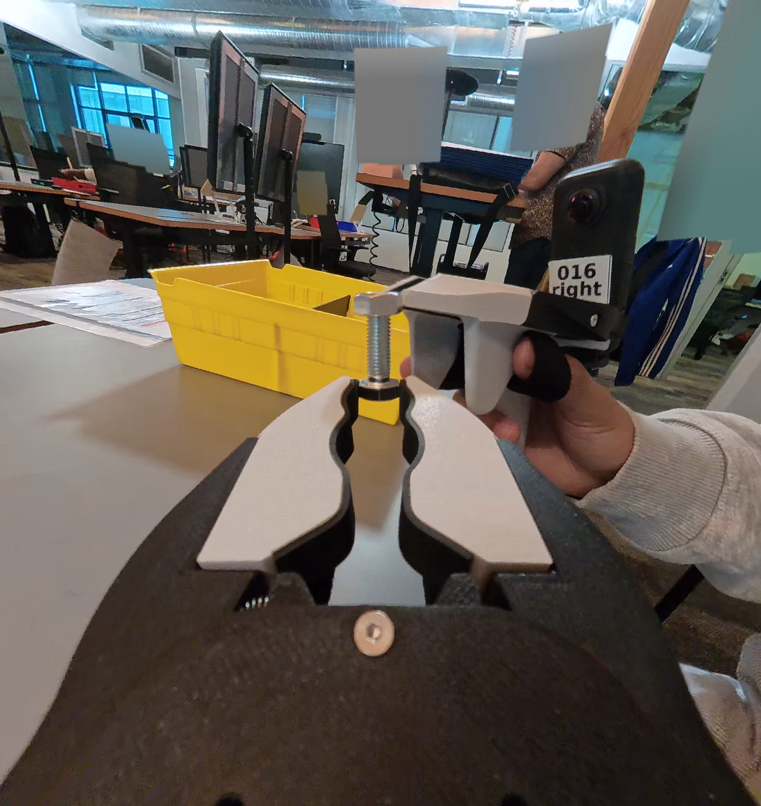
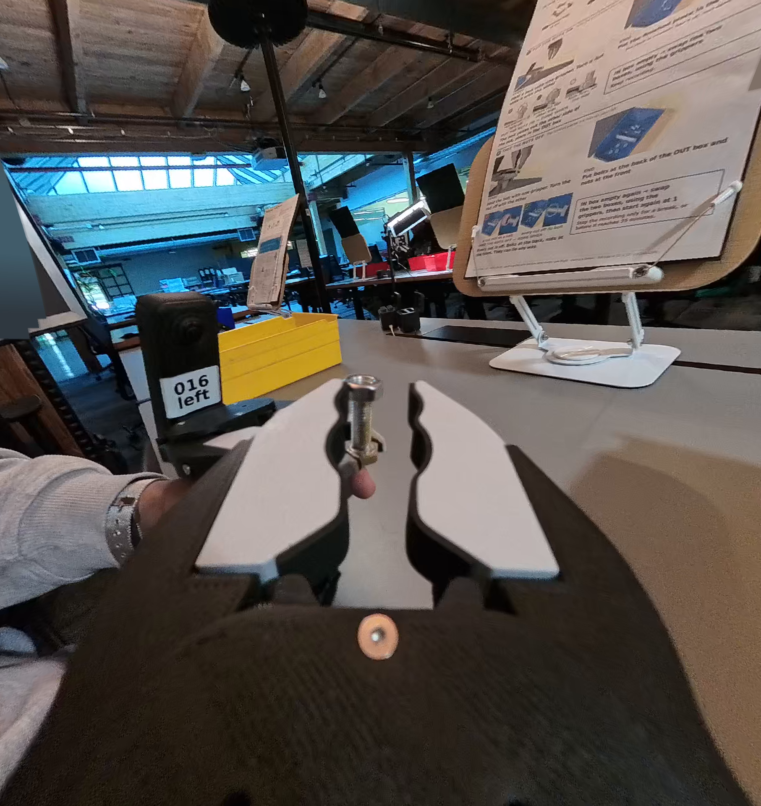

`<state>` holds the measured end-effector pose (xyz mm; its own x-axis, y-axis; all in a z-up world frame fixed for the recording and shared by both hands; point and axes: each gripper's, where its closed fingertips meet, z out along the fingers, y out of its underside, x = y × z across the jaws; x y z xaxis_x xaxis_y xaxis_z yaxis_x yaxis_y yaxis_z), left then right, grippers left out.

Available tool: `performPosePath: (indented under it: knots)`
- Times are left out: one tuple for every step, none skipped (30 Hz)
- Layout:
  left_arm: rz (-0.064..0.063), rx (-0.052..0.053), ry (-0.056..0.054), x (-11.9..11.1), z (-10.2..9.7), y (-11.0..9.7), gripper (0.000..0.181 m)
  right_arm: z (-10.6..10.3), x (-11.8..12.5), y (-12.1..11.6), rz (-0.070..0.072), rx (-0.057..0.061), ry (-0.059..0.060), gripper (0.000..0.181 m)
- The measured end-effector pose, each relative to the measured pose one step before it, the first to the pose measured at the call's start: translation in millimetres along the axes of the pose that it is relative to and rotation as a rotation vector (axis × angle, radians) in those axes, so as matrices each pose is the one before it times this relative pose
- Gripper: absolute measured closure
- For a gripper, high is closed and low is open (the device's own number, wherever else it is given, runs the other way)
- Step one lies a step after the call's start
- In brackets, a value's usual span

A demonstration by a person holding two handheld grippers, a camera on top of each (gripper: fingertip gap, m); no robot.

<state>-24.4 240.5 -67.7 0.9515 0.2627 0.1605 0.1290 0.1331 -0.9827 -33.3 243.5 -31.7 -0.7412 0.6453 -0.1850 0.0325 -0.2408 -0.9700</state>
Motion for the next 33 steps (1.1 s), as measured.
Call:
performPosePath:
  knots:
    - [-0.0096,0.0051,-0.002,-1.04,-0.45,-0.98,0.163,-1.22,0.86,-0.16,0.0144,-0.0003,-0.0021,0.166]
    - [-0.0042,0.0043,-0.0014,-0.68,-0.46,-0.98,0.163,-0.94,1.57,-0.08,0.0115,-0.0001,0.0016,0.172]
    - [0.0012,0.001,-0.0013,-0.41,-0.27,-0.39,0.163,-0.63,1.46,-0.28,0.0099,0.0024,0.0007,0.173]
    - [0.0034,-0.0014,-0.0011,-0.25,-0.02,0.11,0.163,-0.62,1.84,0.02,0.0106,0.0008,0.0037,0.173]
    - [0.0023,-0.0011,-0.0004,0.13,0.03,0.21,0.163,-0.52,1.51,-0.37,0.0107,0.0025,0.0032,0.173]
    - [0.0004,-0.0009,0.0012,0.36,0.06,0.27,0.163,-0.49,0.1,-1.05,0.0106,0.0074,-0.0036,0.172]
    - [0.0002,-0.0018,0.0024,0.61,0.28,0.42,0.163,-0.35,-0.78,-1.63,0.0098,0.0108,-0.0072,0.169]
    - [0.0032,-0.0034,0.0019,0.61,0.41,0.61,0.163,-0.17,-1.25,-1.59,0.0068,0.011,-0.0082,0.166]
    - [0.0092,-0.0037,-0.0003,0.61,0.3,0.64,0.163,0.23,-1.5,-1.05,0.0033,0.0084,-0.0092,0.163]
    - [0.0124,-0.0049,0.0001,0.87,0.3,0.76,0.163,0.5,-1.71,-0.28,0.0008,0.0038,-0.0082,0.16]
    - [0.0118,-0.0049,0.0011,1.07,0.4,0.75,0.163,0.86,-1.37,0.59,-0.0017,-0.0016,-0.0043,0.159]
    - [0.0096,-0.003,0.001,1.08,0.37,0.45,0.163,1.07,-1.26,1.15,-0.004,-0.0047,-0.0029,0.157]
    - [0.0055,-0.0017,0.0012,0.93,0.37,0.4,0.163,1.19,-1.8,1.32,-0.0052,-0.0058,-0.0046,0.157]
    - [0.0012,-0.0011,0.0018,0.85,0.23,0.35,0.163,1.19,-1.78,1.2,-0.0065,-0.0065,-0.0048,0.156]
    - [-0.0009,-0.0001,0.0013,0.52,0.32,0.17,0.163,1.07,-1.68,1.35,-0.0091,-0.0079,-0.0026,0.156]
    - [-0.001,0.0004,0.0003,0.09,0.01,0.15,0.163,0.86,-1.39,1.26,-0.0123,-0.0084,-0.0013,0.156]
    - [-0.0006,0.0,-0.0003,-0.21,-0.04,-0.03,0.163,0.85,-1.04,1.24,-0.0138,-0.0086,0.0006,0.156]
    - [-0.0011,0.0014,-0.0009,-0.29,-0.12,-0.34,0.163,0.7,-0.91,1.21,-0.0131,-0.0083,0.0009,0.156]
    - [-0.0025,0.0028,-0.001,-0.38,-0.29,-0.55,0.163,0.61,-0.79,0.99,-0.0105,-0.0069,0.0001,0.156]
    - [-0.0031,0.0029,-0.0008,-0.41,-0.25,-0.58,0.163,0.59,-0.67,0.81,-0.0071,-0.0056,0.0001,0.157]
    - [-0.0036,0.0027,-0.0008,-0.51,-0.34,-0.48,0.163,0.28,-0.22,0.65,-0.0046,-0.0041,0.0014,0.157]
    - [-0.0035,0.0011,-0.0015,-0.64,-0.23,-0.27,0.163,0.14,0.73,0.65,-0.003,-0.0042,0.0057,0.159]
    - [-0.002,0.0003,-0.0012,-0.56,-0.04,-0.02,0.163,-0.14,1.74,0.84,-0.0024,-0.0051,0.0095,0.161]
    - [-0.0022,0.0015,-0.0012,-0.49,-0.17,-0.28,0.163,-0.39,1.57,0.31,0.0003,-0.0022,0.0057,0.161]
    - [-0.003,0.002,-0.0021,-0.6,-0.32,-0.38,0.163,-0.51,1.11,-0.26,0.0061,0.0017,0.0006,0.161]
    - [-0.0041,0.0029,-0.0013,-0.64,-0.29,-0.53,0.163,-0.59,1.23,-0.41,0.0083,0.0016,0.0013,0.161]
    - [-0.0042,0.0022,-0.001,-0.58,-0.26,-0.33,0.163,-0.55,1.19,-0.43,0.0058,0.0029,0.0022,0.161]
    - [-0.0018,0.0014,-0.0001,-0.35,-0.16,-0.37,0.163,-0.6,1.41,-0.41,0.0032,0.0029,0.0041,0.161]
    - [0.0008,0.0,0.0002,-0.03,-0.07,-0.22,0.163,-0.6,1.75,-0.25,0.0016,0.0005,0.0071,0.162]
    - [0.002,0.0002,-0.0001,0.08,0.06,-0.09,0.163,-0.62,2.14,0.23,0.0005,-0.0029,0.0099,0.163]
    - [0.0003,-0.0005,0.0009,0.34,0.1,0.11,0.163,-0.55,2.12,0.38,0.0,-0.0039,0.0093,0.164]
    - [-0.0006,-0.0014,0.001,0.23,0.17,0.42,0.163,-0.6,1.11,-0.12,0.001,0.0,0.0039,0.165]
    - [0.0001,-0.0009,0.0002,0.15,0.09,0.25,0.163,-0.6,-0.63,-1.33,0.0032,0.0075,-0.0067,0.165]
